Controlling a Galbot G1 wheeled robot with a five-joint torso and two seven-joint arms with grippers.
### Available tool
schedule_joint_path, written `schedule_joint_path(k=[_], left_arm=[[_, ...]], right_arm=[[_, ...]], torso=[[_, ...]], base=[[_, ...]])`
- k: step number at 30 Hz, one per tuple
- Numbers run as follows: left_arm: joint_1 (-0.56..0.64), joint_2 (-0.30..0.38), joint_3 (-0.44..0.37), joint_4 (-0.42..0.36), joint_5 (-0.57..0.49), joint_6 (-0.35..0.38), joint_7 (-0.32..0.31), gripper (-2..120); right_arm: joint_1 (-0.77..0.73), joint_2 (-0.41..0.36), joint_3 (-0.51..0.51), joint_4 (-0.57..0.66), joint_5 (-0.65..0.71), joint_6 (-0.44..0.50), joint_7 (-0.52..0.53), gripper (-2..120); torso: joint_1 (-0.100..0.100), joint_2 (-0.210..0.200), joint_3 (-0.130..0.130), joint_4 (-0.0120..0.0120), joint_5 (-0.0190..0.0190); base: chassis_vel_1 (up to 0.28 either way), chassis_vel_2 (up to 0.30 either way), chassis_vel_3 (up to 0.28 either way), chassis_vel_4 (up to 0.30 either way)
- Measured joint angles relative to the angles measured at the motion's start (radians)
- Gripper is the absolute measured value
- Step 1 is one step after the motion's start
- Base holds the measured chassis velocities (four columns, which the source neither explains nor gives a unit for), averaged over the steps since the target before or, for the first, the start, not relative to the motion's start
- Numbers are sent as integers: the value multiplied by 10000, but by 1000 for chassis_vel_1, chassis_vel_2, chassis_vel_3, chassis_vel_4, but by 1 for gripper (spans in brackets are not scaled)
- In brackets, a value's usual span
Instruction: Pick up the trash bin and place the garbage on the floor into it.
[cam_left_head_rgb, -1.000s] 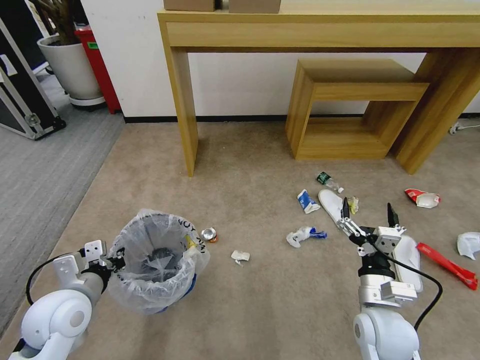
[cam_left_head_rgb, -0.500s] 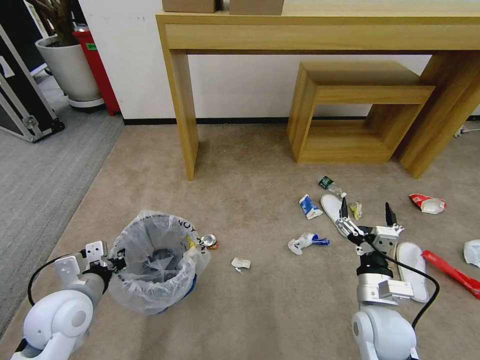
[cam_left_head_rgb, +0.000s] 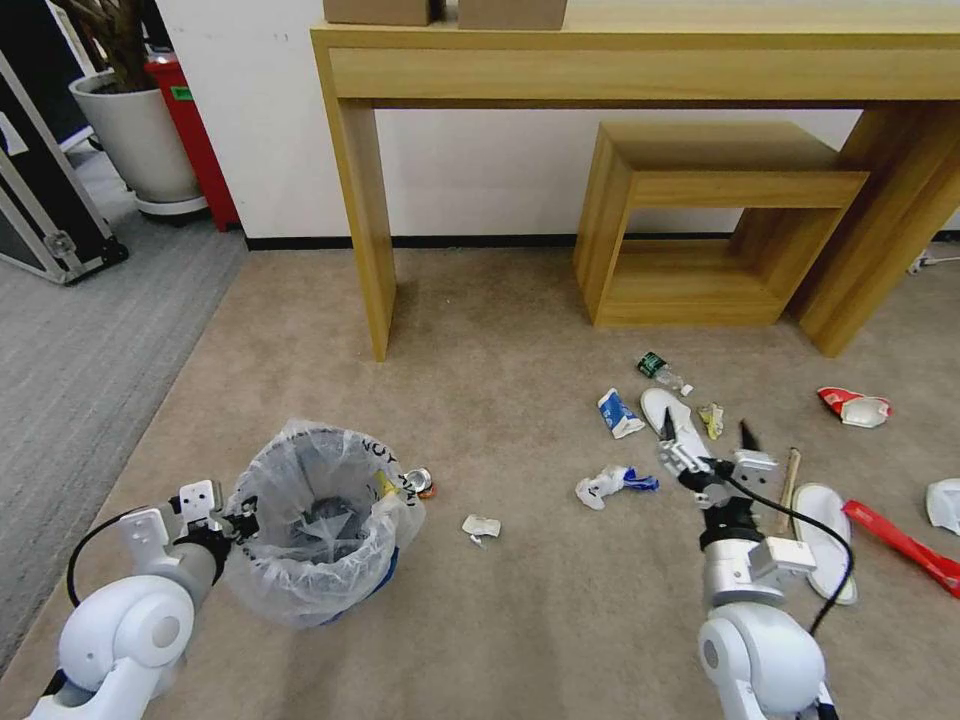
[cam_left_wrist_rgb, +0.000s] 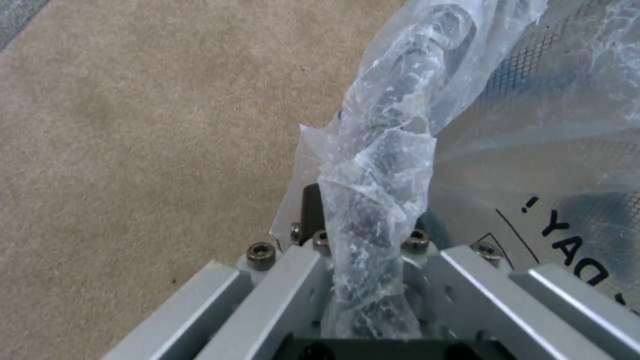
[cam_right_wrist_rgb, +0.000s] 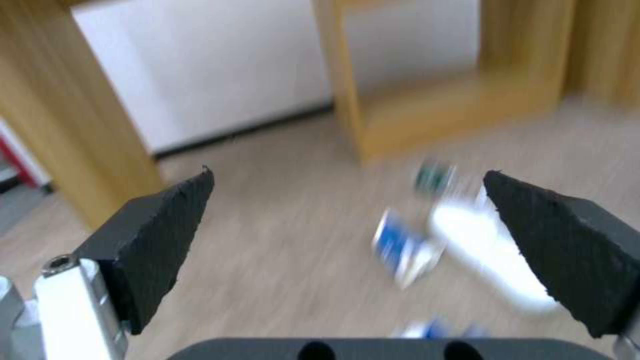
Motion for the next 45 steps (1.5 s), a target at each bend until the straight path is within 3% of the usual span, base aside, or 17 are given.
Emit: schedule_joint_path(k=[5,7,10,11,12,14,25,35,45], left_arm=[[16,-75,-15,1,40,4,-10,1],[22,-94,-22,0,45,6,-10,1],[28,-285,-48,91,154,7,-24,1],[28,-285,-48,91,154,7,-24,1],[10,-395,-51,159,221,8,-30,1],[-9,-520,-56,238,303,7,-36,1],[22,-772,-232,410,424,-75,-44,1],[35,-887,-286,455,433,-167,-44,1],[86,-998,-281,463,458,-267,-35,1]], right_arm=[[419,-696,-945,-467,1909,-1099,1128,100],[480,-788,-1050,-553,2100,-1185,1218,100],[1469,-1467,-2252,-1237,5168,-2213,3019,100],[1469,-1467,-2252,-1237,5168,-2213,3019,100],[2113,-1536,-2764,-1650,6305,-2481,3793,100],[2898,-1466,-3302,-2243,7353,-2713,4482,100],[4630,-550,-4698,-4901,8663,-2985,5307,100],[5192,109,-5372,-6731,8149,-2910,4966,100],[5478,485,-5714,-7710,7549,-2668,4544,100]], torso=[[1,0,1,-1,0],[0,0,0,-1,1],[0,0,1,-2,1],[0,0,1,-2,1],[0,0,1,0,0],[0,0,1,-1,-1],[0,0,1,0,-2],[0,-1,0,-1,-2],[0,0,0,-2,-1]], base=[[0,0,0,0],[0,0,0,0],[0,0,0,0],[0,0,0,0],[0,0,0,0],[0,0,0,0],[0,0,0,0],[0,0,0,0],[0,0,0,0]])
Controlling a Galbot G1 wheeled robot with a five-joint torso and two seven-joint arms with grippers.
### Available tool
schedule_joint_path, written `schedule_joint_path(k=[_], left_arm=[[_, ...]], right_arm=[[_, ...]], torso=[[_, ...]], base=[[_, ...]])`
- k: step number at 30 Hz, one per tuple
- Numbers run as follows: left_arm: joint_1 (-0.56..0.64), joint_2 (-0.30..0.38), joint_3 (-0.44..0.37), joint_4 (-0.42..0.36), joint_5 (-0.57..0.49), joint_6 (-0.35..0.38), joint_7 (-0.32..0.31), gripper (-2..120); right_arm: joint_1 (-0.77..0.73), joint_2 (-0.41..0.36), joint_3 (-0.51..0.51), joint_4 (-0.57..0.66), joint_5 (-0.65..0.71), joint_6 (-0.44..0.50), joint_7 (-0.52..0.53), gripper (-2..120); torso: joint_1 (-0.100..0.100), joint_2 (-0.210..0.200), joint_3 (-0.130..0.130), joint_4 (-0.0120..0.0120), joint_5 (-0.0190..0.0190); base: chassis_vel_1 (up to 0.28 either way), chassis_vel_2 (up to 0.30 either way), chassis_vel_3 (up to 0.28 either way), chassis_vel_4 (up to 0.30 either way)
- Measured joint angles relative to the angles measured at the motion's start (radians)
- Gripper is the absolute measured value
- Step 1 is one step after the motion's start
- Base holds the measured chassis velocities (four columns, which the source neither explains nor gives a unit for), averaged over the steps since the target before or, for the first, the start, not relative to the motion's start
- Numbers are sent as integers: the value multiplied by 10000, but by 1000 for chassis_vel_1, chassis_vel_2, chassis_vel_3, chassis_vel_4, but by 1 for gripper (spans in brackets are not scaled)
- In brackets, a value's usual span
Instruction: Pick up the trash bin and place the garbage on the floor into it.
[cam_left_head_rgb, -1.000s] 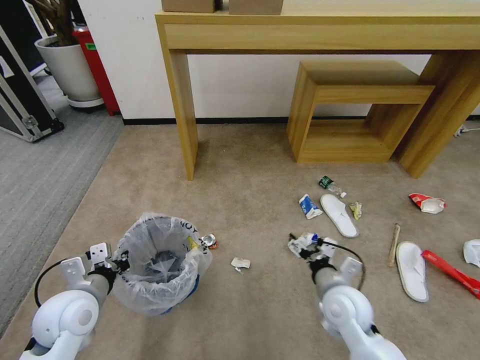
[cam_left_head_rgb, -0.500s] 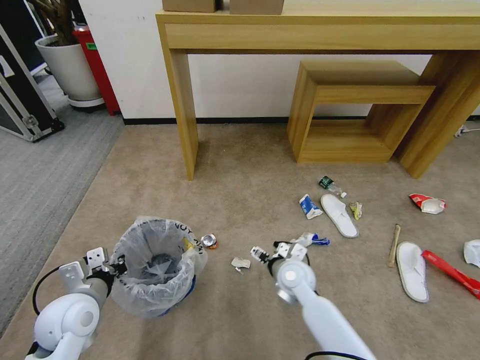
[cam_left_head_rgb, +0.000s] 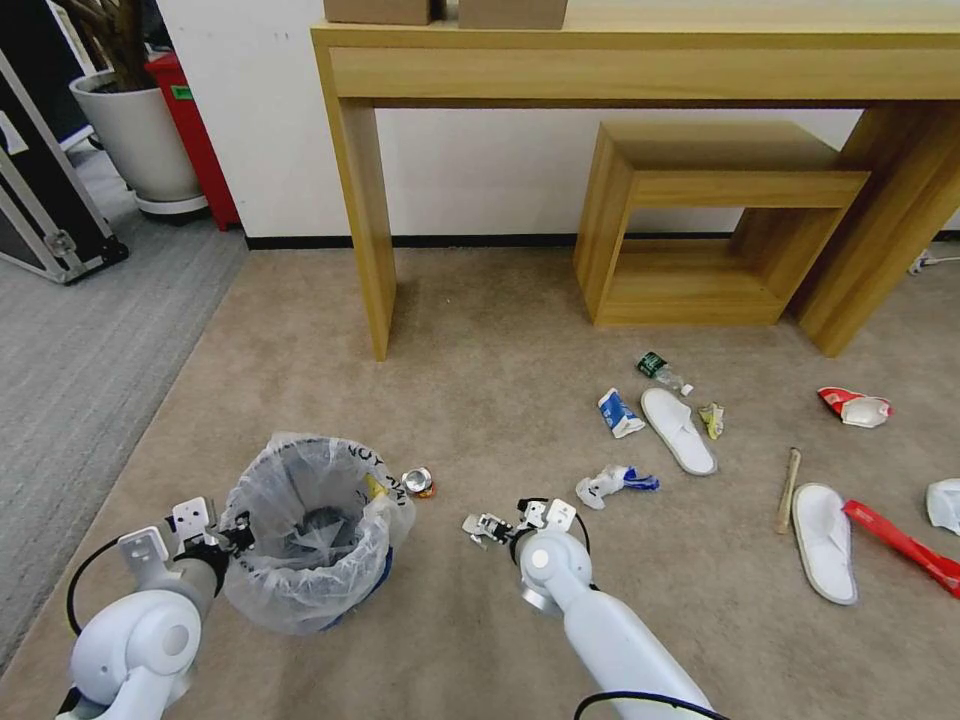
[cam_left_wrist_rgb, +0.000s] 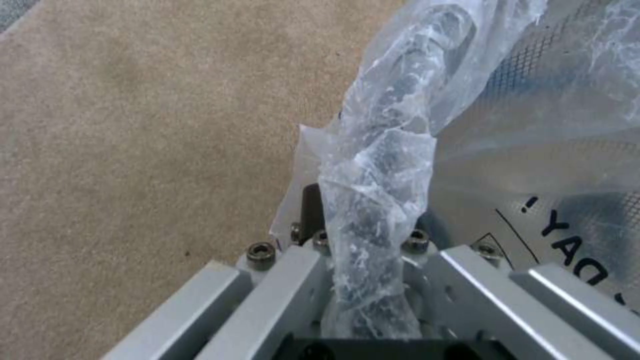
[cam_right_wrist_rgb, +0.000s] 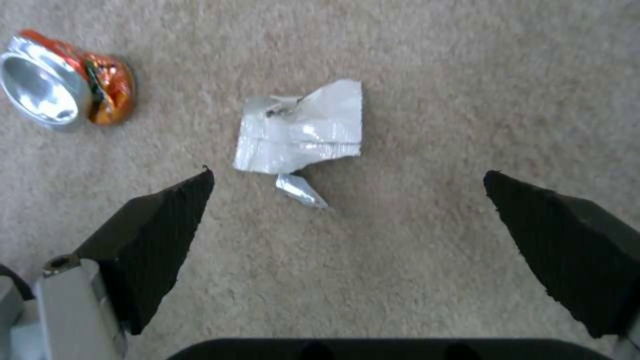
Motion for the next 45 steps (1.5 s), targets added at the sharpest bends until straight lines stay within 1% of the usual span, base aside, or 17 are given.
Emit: schedule_joint_path(k=[9,14,16,24,25,26,32,33,39,42,43,45], left_arm=[[38,35,-17,-48,-36,-42,4,1],[65,26,-24,-75,-37,-72,7,1],[79,8,-26,-124,-43,-83,12,1],[99,-12,-31,-172,-46,-120,14,1],[105,-15,-32,-181,-49,-130,14,1],[112,-15,-34,-186,-49,-134,14,1],[130,-16,-41,-220,-59,-147,14,1],[136,-17,-40,-220,-59,-162,14,1],[166,-36,-26,-248,-59,-210,29,1],[191,-35,-14,-311,-70,-237,43,1],[191,-35,-14,-311,-70,-237,43,1],[218,-28,-14,-348,-72,-277,70,1]], right_arm=[[314,402,-119,-938,-466,316,-329,100],[446,530,-138,-1245,-606,430,-435,100],[579,675,-177,-1589,-787,535,-551,100],[819,971,-278,-2163,-1020,677,-749,99],[875,1032,-296,-2310,-1104,736,-803,95],[889,1047,-312,-2351,-1124,748,-824,93],[979,1155,-340,-2622,-1263,840,-940,91],[1018,1198,-337,-2715,-1311,885,-969,88],[1186,1423,-273,-3090,-1506,987,-1108,84],[1230,1562,-261,-3277,-1651,1069,-1193,78],[1230,1562,-261,-3277,-1651,1069,-1193,78],[1230,1601,-258,-3367,-1763,1148,-1262,70]], torso=[[0,0,0,0,1],[0,0,0,0,1],[0,0,0,0,1],[0,0,0,0,1],[0,0,0,0,1],[0,0,0,1,0],[0,0,0,0,0],[0,0,-2,-1,0],[0,1,-2,-2,-3],[-1,0,-2,-4,-3],[-1,0,-2,-4,-3],[-1,1,-3,-5,-4]], base=[[0,0,0,0],[0,0,0,0],[0,0,0,0],[0,0,0,0],[0,0,0,0],[0,0,0,0],[0,0,0,0],[0,0,0,0],[0,0,0,0],[0,0,0,0],[0,0,0,0],[0,0,0,0]])
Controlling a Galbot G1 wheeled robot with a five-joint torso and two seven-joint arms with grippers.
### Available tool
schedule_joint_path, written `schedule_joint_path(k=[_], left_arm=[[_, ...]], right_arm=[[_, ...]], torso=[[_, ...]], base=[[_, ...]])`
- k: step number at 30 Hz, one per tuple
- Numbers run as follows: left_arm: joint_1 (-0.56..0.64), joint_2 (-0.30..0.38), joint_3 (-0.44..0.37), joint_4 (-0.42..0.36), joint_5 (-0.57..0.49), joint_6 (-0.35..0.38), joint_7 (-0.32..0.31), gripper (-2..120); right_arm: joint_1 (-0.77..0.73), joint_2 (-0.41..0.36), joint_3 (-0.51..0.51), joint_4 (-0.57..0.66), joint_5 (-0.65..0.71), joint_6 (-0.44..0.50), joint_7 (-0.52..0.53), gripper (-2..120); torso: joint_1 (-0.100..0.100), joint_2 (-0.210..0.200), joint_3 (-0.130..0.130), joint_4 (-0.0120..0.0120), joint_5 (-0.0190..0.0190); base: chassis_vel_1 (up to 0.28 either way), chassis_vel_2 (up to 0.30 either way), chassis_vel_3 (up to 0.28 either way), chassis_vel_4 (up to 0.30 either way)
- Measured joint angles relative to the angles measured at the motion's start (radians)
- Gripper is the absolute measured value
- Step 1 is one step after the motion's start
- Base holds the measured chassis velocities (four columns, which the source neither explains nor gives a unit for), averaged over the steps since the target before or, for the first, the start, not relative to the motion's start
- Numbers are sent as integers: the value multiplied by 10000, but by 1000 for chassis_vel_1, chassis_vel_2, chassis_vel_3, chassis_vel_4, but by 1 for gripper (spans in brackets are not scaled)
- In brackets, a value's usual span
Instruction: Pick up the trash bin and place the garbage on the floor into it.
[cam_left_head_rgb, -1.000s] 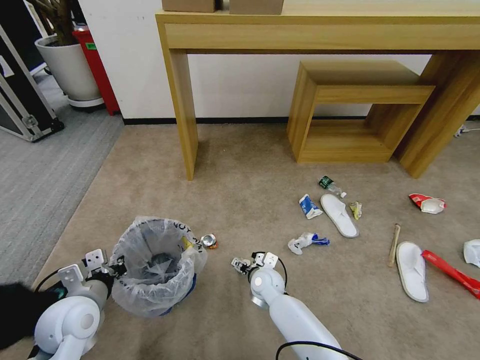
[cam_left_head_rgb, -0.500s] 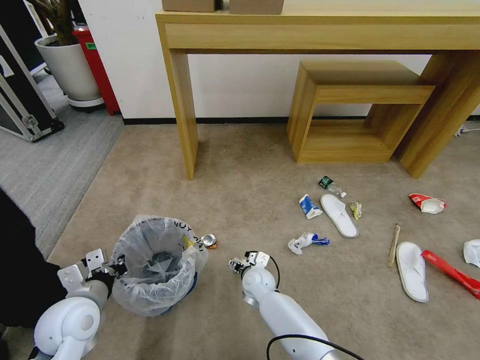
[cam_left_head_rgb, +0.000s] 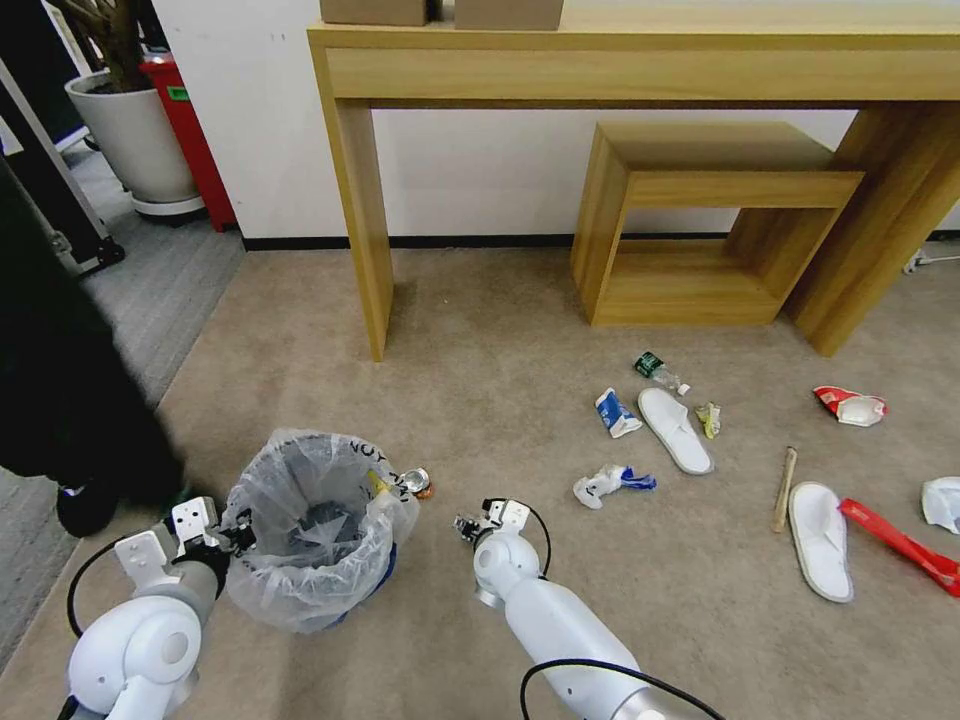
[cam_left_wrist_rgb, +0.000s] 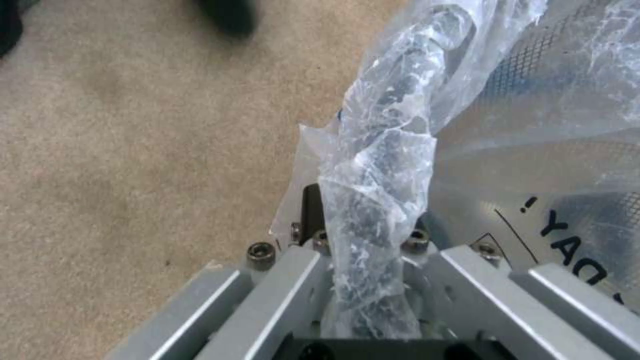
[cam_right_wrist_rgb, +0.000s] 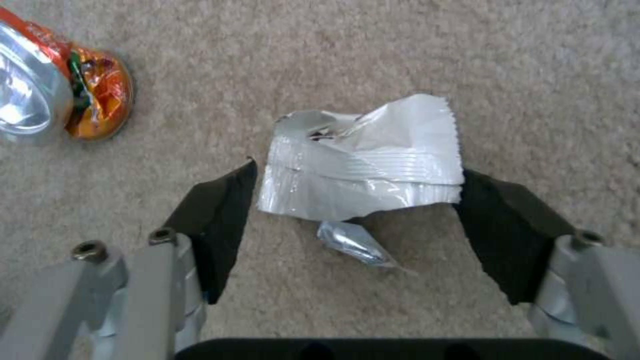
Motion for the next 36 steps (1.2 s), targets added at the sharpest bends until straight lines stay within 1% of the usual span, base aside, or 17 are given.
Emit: schedule_joint_path(k=[1,5,6,8,9,13,18,20,21,23,24,25,28,29,32,36], left_arm=[[0,0,0,0,0,0,0,1],[23,7,3,-29,0,-28,41,1],[23,7,3,-29,0,-28,41,1],[35,1,6,-42,5,-58,50,1],[62,-8,15,-60,11,-85,67,1],[93,-24,34,-102,27,-121,83,1],[96,-40,63,-120,35,-185,100,1],[98,-56,75,-136,38,-216,110,1],[98,-56,75,-136,38,-216,110,1],[104,-59,77,-143,39,-242,118,1],[106,-58,78,-142,44,-259,125,1],[106,-58,78,-142,44,-259,125,1],[114,-48,78,-146,44,-314,145,1],[114,-48,78,-146,44,-314,145,1],[116,-57,87,-144,65,-335,157,1],[88,-61,85,-59,73,-347,160,1]], right_arm=[[0,0,0,0,0,0,0,70],[-1,6,1,-103,-151,47,-61,58],[-1,6,1,-103,-151,47,-61,58],[3,10,5,-183,-218,83,-109,51],[11,27,8,-247,-274,107,-148,49],[-2,36,9,-346,-387,150,-222,44],[-39,40,1,-407,-484,164,-286,44],[-77,34,-18,-461,-562,171,-319,39],[-77,34,-18,-461,-562,171,-319,39],[-104,23,-41,-501,-638,174,-316,34],[-126,25,-51,-544,-732,198,-354,28],[-126,25,-51,-544,-732,198,-354,28],[-171,12,-60,-651,-900,258,-431,15],[-171,12,-60,-651,-900,258,-431,15],[-194,3,-114,-682,-978,285,-472,0],[-320,-65,-133,-468,-988,291,-581,0]], torso=[[0,0,0,0,0],[0,1,-1,1,2],[0,1,-1,1,2],[-1,3,-2,2,2],[-1,3,-2,2,3],[-2,4,-3,4,4],[-2,5,-2,6,6],[-3,7,-3,5,5],[-3,7,-3,5,5],[-2,6,-2,3,4],[-3,4,-1,1,3],[-3,4,-1,1,3],[-2,0,2,3,3],[-2,0,2,3,3],[-1,-2,3,3,3],[2,-7,7,6,4]], base=[[0,0,0,0],[0,0,0,0],[0,0,0,0],[0,0,0,0],[0,0,0,0],[0,0,0,0],[0,0,0,0],[0,0,0,0],[0,0,0,0],[0,0,0,0],[0,0,0,0],[0,0,0,0],[0,0,0,0],[0,0,0,0],[0,0,0,0],[0,0,0,0]])
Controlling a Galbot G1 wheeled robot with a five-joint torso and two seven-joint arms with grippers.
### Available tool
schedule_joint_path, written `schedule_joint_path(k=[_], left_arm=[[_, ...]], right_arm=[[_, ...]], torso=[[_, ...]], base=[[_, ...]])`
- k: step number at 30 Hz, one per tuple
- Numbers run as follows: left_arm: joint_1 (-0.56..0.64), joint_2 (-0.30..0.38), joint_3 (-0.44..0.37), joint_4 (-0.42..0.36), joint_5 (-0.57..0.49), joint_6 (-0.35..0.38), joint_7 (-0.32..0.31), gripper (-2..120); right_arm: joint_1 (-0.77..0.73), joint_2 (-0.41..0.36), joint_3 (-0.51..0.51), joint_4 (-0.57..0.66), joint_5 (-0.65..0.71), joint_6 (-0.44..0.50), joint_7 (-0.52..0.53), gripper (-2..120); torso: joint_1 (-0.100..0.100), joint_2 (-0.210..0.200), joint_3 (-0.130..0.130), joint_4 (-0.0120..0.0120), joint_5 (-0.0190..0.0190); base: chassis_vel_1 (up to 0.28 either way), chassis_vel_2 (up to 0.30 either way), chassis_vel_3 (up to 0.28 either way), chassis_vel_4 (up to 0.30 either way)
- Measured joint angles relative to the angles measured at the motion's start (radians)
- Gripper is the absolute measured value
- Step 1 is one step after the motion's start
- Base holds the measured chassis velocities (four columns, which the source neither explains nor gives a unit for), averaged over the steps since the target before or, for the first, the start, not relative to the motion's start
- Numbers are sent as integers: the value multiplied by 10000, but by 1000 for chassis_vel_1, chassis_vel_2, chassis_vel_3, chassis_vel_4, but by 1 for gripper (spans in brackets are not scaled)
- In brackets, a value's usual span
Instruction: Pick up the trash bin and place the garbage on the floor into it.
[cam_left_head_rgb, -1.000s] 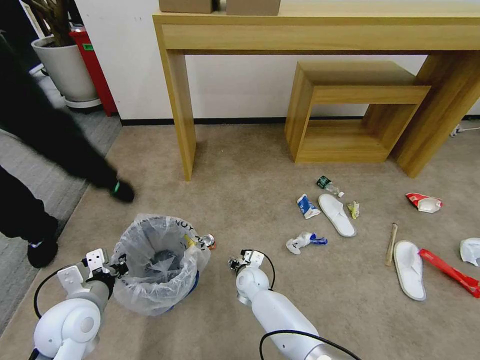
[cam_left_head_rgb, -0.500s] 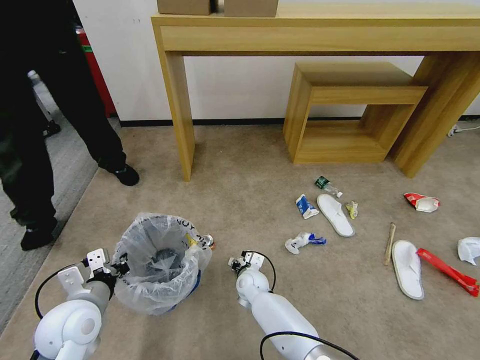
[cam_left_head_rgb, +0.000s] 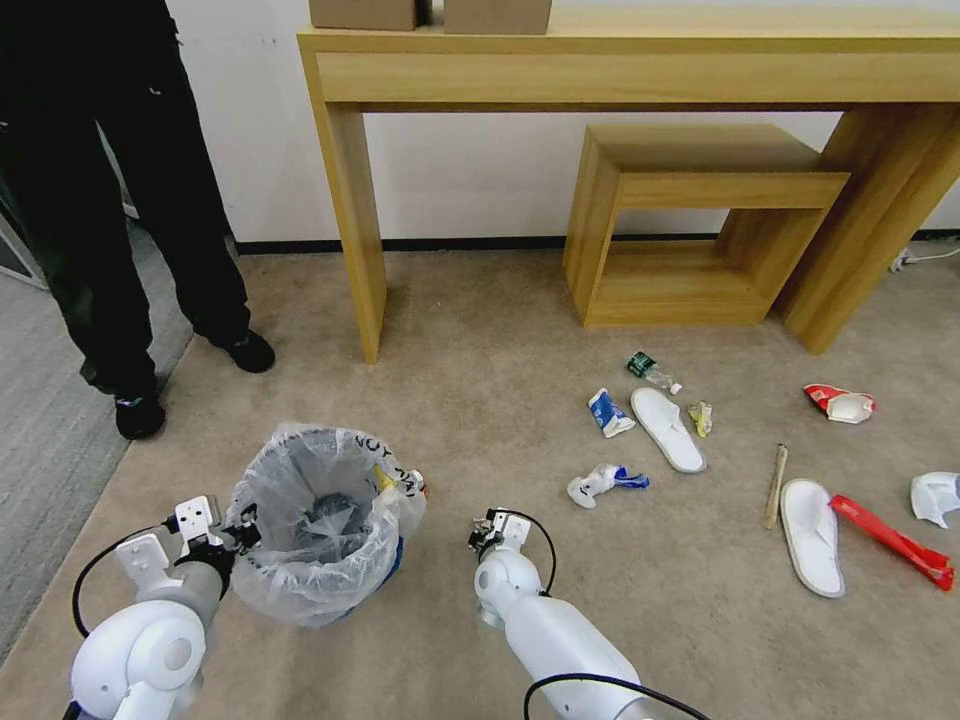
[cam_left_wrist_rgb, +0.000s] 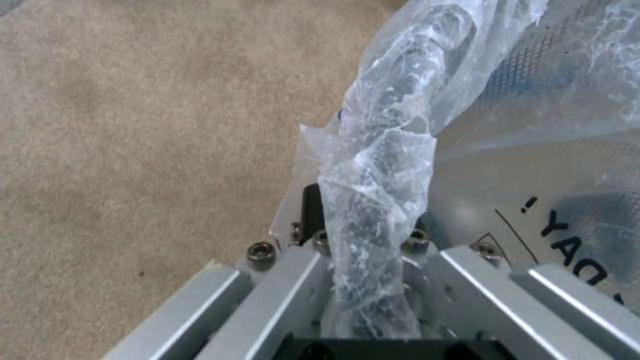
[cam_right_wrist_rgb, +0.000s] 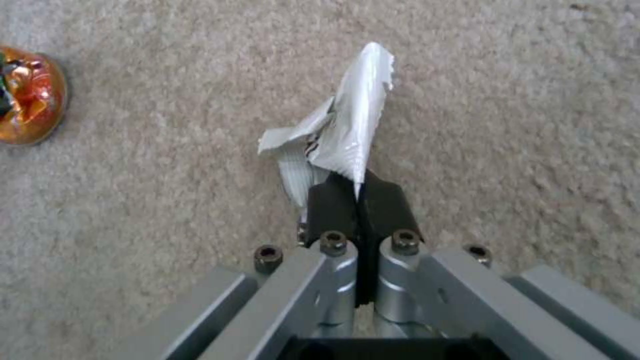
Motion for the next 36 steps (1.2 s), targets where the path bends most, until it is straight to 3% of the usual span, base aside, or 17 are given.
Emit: schedule_joint_path(k=[6,10,12,21,29,34,36], left_arm=[[-47,31,-10,55,-6,4,-8,1],[-52,66,-33,80,-30,67,-51,1],[-54,71,-47,84,-42,78,-59,1],[-125,-10,23,172,-13,114,-82,1],[-113,-29,39,102,-7,207,-101,1],[-114,-39,43,34,-18,269,-138,1],[-114,-61,54,-41,-27,311,-166,1]], right_arm=[[-365,-395,-66,772,145,4,-228,0],[-849,-1166,-102,2126,381,140,-658,0],[-1311,-2004,117,3715,41,908,-1589,0],[-1967,-2848,298,5664,-489,2249,-3183,0],[-2142,-3927,-302,7645,-1097,3945,-6434,0],[-1899,-4591,-654,8417,-912,4176,-7195,0],[-1578,-5273,-1077,9100,-594,4117,-7421,0]], torso=[[2,-3,4,12,15],[5,-7,9,16,16],[4,-5,2,1,9],[1,1,-3,0,2],[-1,5,-5,0,5],[-1,6,-5,0,4],[-1,7,-5,-1,3]], base=[[0,0,0,0],[0,0,0,0],[0,0,0,0],[0,0,0,0],[0,0,0,0],[0,0,0,0],[0,0,0,0]])
